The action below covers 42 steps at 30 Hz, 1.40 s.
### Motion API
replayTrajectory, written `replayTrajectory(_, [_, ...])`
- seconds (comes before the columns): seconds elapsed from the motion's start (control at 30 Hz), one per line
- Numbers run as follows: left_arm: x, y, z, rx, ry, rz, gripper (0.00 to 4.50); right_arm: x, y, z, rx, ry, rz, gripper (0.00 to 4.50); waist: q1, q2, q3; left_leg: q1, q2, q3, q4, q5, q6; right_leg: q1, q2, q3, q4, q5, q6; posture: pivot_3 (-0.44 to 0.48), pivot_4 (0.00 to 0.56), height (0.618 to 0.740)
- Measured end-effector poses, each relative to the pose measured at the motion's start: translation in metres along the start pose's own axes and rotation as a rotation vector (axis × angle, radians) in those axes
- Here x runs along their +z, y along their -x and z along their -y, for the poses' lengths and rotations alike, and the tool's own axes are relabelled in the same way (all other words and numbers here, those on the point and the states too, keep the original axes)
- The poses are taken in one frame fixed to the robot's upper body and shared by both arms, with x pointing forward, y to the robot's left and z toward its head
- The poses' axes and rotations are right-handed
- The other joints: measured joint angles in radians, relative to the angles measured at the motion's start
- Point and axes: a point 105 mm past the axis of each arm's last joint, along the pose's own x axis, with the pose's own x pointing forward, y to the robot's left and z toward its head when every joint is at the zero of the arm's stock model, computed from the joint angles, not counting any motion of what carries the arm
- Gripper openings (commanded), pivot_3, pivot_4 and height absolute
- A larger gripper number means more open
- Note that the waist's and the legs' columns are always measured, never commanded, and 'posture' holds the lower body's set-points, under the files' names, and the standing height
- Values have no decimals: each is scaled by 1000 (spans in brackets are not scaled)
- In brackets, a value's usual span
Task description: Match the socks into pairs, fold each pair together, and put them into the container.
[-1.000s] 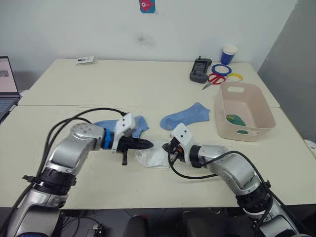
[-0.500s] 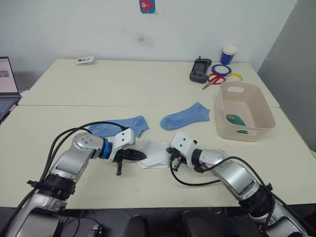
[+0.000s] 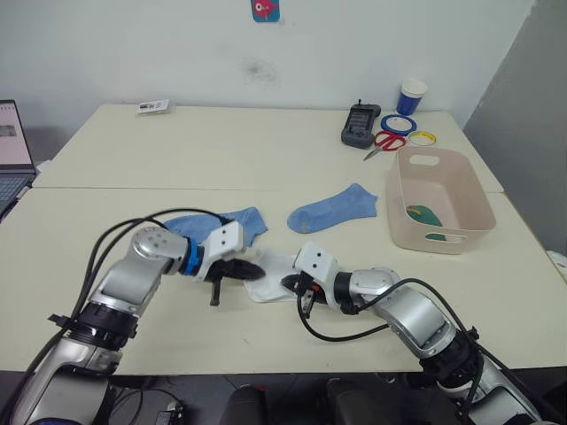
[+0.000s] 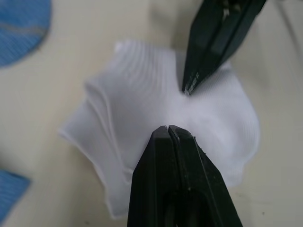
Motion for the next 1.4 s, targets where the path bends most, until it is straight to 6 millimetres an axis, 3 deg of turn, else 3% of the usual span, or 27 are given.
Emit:
replayTrajectory(0.2, [-5,2,-5,28,-25,-9,0,-13,19,-4,3,21,-43,9,7,0,-1,2,0,0,0,0,0,2,-1,0,0,0,0,0,150,732])
replayTrajectory(0.33, [-1,5,-2,-12,30,26,0,-11,26,-5,9,-13,-21,9,5,0,0,1,0,1,0,0,0,1,1,0,0,0,0,0,150,732])
replayTrajectory(0.53, [45,4,-3,-53,3,122,0,20,22,9,-41,-8,61,9,6,0,0,0,-1,0,1,0,0,1,1,-1,0,0,0,0,150,732])
replayTrajectory(0.63, [59,-2,-9,-28,-21,162,0,21,16,19,-81,-5,49,9,7,0,0,0,-1,1,1,0,0,1,1,0,0,0,0,0,150,732])
replayTrajectory(0.8, [36,-12,-24,44,-16,97,0,3,6,36,-161,-29,-9,9,7,0,0,0,-1,1,1,0,0,0,2,-1,1,0,0,0,150,732])
replayTrajectory(0.9, [21,-19,-25,41,-3,55,0,3,4,39,-177,-19,-5,9,7,0,0,0,-1,1,1,0,0,0,2,-1,1,0,0,0,150,732])
replayTrajectory(1.07, [14,-17,-28,55,-21,41,0,-6,11,41,-199,-7,-36,9,9,0,0,0,-1,1,1,0,0,1,1,-1,1,0,0,0,150,732])
replayTrajectory(1.2, [18,-9,-29,57,-13,61,0,-17,22,37,-219,-77,-21,9,8,0,0,0,0,1,1,0,0,0,1,-1,1,0,0,0,150,732])
replayTrajectory(1.4, [38,16,-22,33,-53,80,0,-2,37,34,-244,-201,66,9,4,0,0,1,0,1,0,0,0,1,2,-1,2,0,0,0,150,732])
